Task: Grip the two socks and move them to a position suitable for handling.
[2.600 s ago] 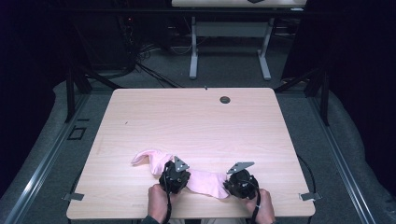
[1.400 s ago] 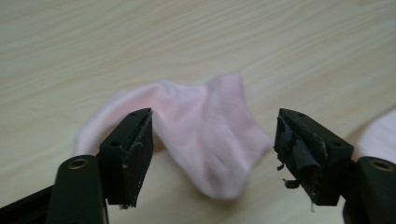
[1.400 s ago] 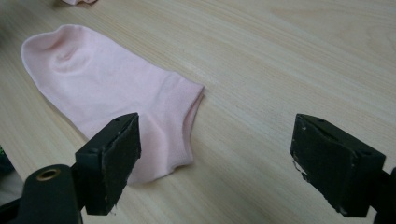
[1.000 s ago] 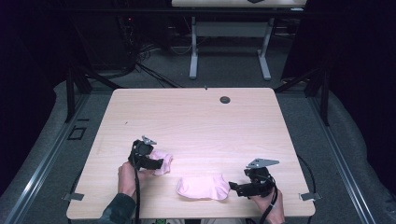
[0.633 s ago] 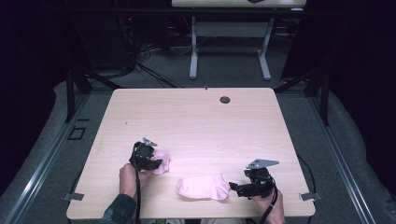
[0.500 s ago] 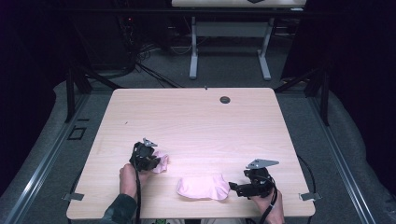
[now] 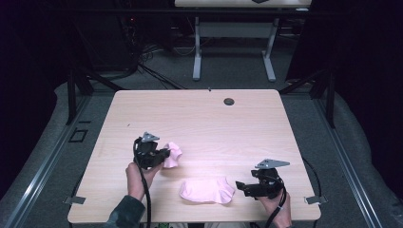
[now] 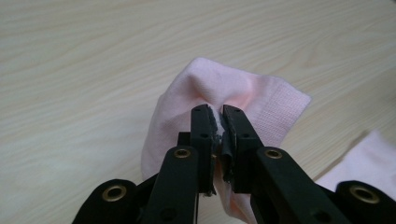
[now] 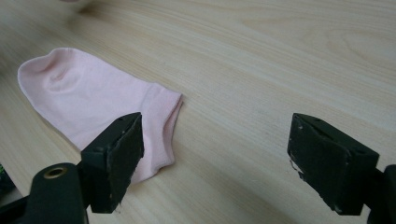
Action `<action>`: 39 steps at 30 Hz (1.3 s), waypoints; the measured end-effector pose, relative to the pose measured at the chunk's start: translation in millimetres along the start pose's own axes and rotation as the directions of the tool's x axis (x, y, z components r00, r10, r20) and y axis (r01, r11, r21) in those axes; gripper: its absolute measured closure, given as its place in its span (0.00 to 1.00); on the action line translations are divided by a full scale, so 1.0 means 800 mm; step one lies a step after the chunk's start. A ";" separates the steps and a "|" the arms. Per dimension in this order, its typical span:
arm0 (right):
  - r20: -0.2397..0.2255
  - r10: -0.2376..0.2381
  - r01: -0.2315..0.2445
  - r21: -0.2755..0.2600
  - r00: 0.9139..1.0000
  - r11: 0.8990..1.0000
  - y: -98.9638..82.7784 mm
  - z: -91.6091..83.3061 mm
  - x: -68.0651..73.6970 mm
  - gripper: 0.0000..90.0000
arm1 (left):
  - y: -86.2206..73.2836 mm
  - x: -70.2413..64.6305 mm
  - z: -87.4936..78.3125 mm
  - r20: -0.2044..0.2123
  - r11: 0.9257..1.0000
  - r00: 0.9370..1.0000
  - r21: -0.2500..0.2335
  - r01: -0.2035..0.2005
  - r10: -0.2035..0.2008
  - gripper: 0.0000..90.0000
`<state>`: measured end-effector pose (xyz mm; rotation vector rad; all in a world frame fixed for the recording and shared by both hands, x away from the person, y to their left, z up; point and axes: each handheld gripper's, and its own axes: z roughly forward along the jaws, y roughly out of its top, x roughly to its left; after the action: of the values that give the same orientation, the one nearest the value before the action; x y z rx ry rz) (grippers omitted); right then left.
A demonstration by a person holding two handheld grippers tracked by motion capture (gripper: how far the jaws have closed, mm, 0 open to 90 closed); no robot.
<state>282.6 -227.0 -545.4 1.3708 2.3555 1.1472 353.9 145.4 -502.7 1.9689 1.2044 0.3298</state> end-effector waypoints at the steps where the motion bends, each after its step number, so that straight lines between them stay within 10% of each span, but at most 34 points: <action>1: 0.003 0.008 -0.008 -0.003 1.000 1.000 0.001 0.000 0.001 0.20 | 0.005 -0.008 0.001 0.008 1.000 1.000 -0.007 -0.007 0.007 0.93; 13: 0.008 0.034 -0.034 0.048 0.999 0.998 0.007 0.010 -0.002 0.21 | 0.014 -0.091 0.084 0.077 0.998 0.997 0.062 -0.019 0.014 0.90; 17: 0.008 0.042 -0.043 0.088 0.999 0.995 0.007 0.019 -0.004 0.21 | 0.008 -0.104 0.105 0.099 0.991 0.994 0.121 -0.054 0.042 0.63; 21: 0.014 0.056 -0.057 0.100 0.998 0.993 0.010 0.022 -0.005 0.23 | 0.008 -0.094 0.081 0.103 0.997 0.994 0.064 -0.053 0.046 0.40; 30: 0.028 0.067 -0.070 0.100 0.997 0.993 0.045 0.040 0.011 0.32 | 0.004 -0.025 0.059 -0.013 0.994 1.000 0.108 -0.010 0.011 0.41; 39: 0.070 0.039 -0.051 0.177 0.997 0.983 0.068 0.086 0.033 0.49 | -0.006 -0.033 0.096 0.030 0.961 0.997 0.264 -0.079 0.074 0.42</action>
<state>338.3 -154.4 -548.6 1.5011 2.4418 0.9048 381.6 87.0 -551.7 2.2479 1.2125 0.1942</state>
